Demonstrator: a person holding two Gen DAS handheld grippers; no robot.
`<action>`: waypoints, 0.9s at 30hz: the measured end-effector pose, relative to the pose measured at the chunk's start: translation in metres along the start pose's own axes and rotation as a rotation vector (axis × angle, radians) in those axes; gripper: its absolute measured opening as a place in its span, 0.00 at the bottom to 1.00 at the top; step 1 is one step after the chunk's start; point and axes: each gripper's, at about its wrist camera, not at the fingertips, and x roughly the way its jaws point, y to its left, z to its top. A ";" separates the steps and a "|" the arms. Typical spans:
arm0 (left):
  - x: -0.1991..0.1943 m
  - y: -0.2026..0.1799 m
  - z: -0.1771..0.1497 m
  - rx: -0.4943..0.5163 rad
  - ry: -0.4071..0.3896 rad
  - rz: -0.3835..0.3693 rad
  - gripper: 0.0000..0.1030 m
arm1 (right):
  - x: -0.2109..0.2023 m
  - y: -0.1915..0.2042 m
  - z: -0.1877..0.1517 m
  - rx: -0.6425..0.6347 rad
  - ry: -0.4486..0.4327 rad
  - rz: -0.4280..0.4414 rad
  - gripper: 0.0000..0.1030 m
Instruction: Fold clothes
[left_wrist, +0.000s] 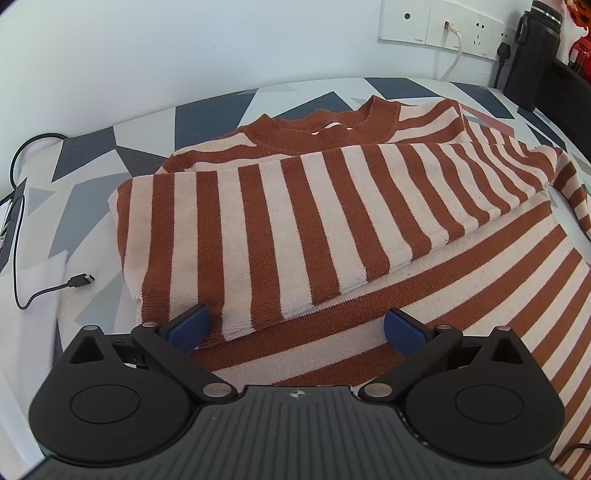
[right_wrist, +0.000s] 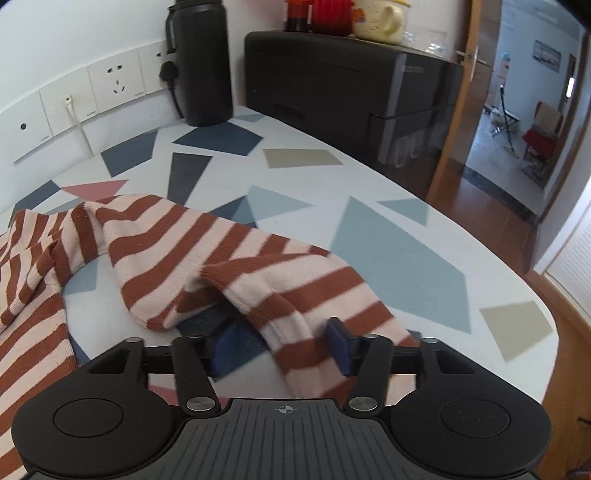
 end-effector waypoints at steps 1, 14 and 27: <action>0.000 0.000 0.000 0.000 -0.002 0.001 1.00 | 0.002 0.004 0.001 -0.006 -0.003 -0.012 0.52; 0.001 -0.001 -0.002 -0.021 -0.027 0.015 1.00 | 0.026 -0.021 0.049 0.267 -0.052 0.033 0.11; 0.001 -0.001 -0.002 -0.027 -0.026 0.020 1.00 | -0.024 -0.051 0.097 0.452 -0.386 0.158 0.08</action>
